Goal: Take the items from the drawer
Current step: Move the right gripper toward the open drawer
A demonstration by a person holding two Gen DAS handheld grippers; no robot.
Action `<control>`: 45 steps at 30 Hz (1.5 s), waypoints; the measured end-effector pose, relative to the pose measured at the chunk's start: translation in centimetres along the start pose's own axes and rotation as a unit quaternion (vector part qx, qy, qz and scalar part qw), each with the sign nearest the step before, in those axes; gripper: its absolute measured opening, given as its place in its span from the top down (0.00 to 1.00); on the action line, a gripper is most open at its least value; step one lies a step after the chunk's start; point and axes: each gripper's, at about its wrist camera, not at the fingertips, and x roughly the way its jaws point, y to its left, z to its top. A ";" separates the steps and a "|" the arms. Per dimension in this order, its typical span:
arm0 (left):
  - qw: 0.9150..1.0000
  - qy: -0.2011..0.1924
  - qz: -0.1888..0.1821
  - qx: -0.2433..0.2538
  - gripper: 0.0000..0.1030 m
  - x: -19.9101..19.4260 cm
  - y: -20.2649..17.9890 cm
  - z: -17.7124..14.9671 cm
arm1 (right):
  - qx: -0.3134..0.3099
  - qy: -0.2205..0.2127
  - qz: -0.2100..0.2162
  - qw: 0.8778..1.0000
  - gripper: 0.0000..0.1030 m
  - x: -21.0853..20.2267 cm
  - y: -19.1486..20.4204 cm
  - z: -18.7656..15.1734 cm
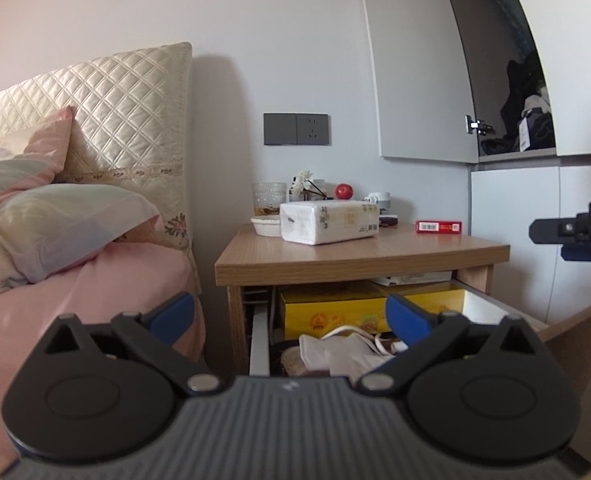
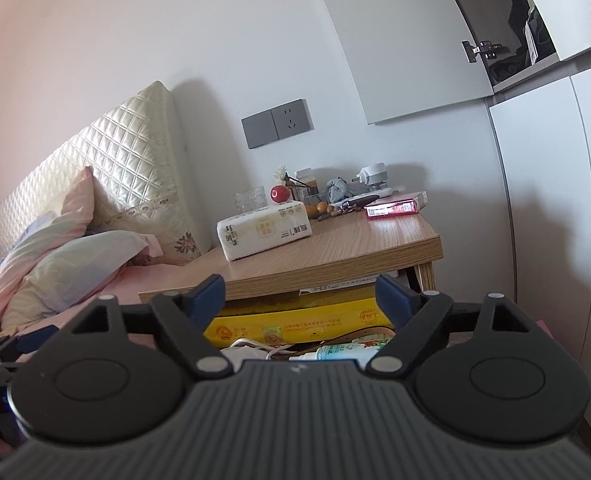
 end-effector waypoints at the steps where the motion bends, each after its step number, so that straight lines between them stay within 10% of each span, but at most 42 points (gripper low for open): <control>1: 1.000 0.001 0.002 -0.002 0.00 0.0 0.1 0.0 | 0.002 0.002 0.000 1.000 0.08 0.0 0.0 0.0; 32: 0.999 -0.013 0.017 -0.036 0.00 -1.4 1.3 0.1 | -0.001 0.033 -0.016 0.999 0.00 1.9 2.4 -1.5; 45: 0.999 -0.017 0.001 -0.039 0.00 -2.6 1.7 0.3 | 0.025 0.091 0.063 0.994 0.00 3.8 3.1 -1.6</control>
